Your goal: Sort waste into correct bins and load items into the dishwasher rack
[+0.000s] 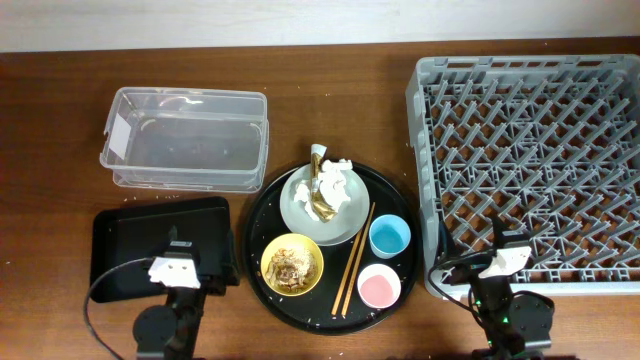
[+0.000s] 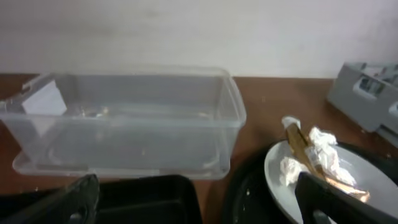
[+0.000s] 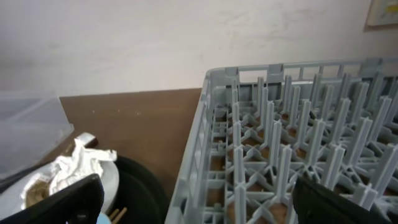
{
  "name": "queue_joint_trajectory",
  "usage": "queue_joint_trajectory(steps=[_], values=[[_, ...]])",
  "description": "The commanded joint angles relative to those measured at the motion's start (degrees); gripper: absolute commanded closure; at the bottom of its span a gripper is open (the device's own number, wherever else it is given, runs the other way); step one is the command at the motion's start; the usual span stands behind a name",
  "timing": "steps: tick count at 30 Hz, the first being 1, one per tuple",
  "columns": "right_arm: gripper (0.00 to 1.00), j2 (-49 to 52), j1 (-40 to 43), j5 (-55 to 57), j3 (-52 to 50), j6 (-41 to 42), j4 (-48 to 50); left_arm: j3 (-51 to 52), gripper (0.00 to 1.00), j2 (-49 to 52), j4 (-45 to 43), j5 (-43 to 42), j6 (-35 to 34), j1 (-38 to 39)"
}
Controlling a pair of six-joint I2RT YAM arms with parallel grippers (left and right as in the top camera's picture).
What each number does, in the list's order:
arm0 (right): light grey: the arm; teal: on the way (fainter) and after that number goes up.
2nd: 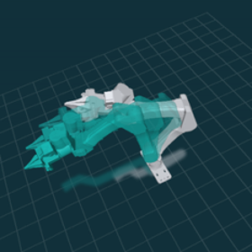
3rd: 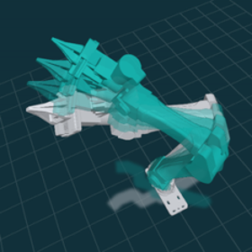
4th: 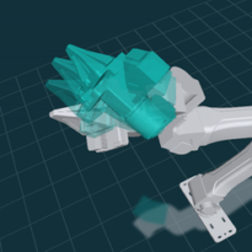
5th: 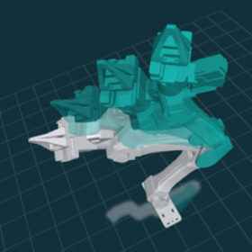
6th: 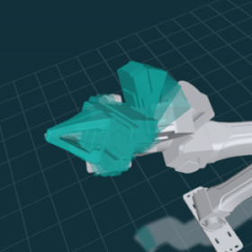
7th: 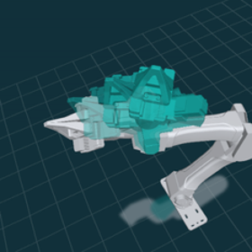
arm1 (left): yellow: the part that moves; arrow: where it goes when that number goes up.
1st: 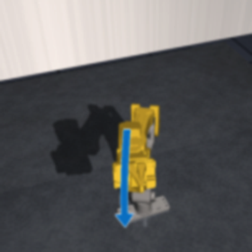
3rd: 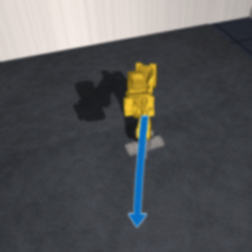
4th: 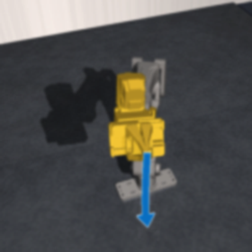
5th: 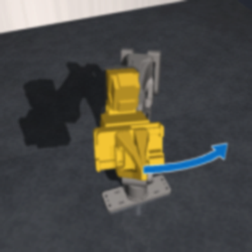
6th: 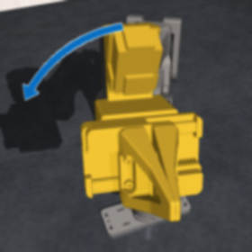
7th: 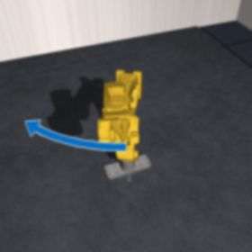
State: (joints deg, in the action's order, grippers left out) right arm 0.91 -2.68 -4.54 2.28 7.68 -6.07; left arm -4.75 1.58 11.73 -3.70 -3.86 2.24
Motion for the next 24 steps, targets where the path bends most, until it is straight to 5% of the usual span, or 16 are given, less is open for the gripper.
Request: queue_joint_trajectory(steps=[1,15,24], values=[[0.02,2.1,-0.3,-0.1,7.9,2.1,-4.3,-7.6,0.01,4.4,5.0,-0.6,0.5,0.1],[0.02,34.6,-0.3,-0.5,42.1,2.1,-40.9,-50.3,0.01,47.2,37.7,-1.5,0.5,0.1],[0.02,36.8,-0.3,-1.0,43.1,2.1,-42.1,-51.5,0.01,54.2,30.4,-9.2,0.1,2.5]])
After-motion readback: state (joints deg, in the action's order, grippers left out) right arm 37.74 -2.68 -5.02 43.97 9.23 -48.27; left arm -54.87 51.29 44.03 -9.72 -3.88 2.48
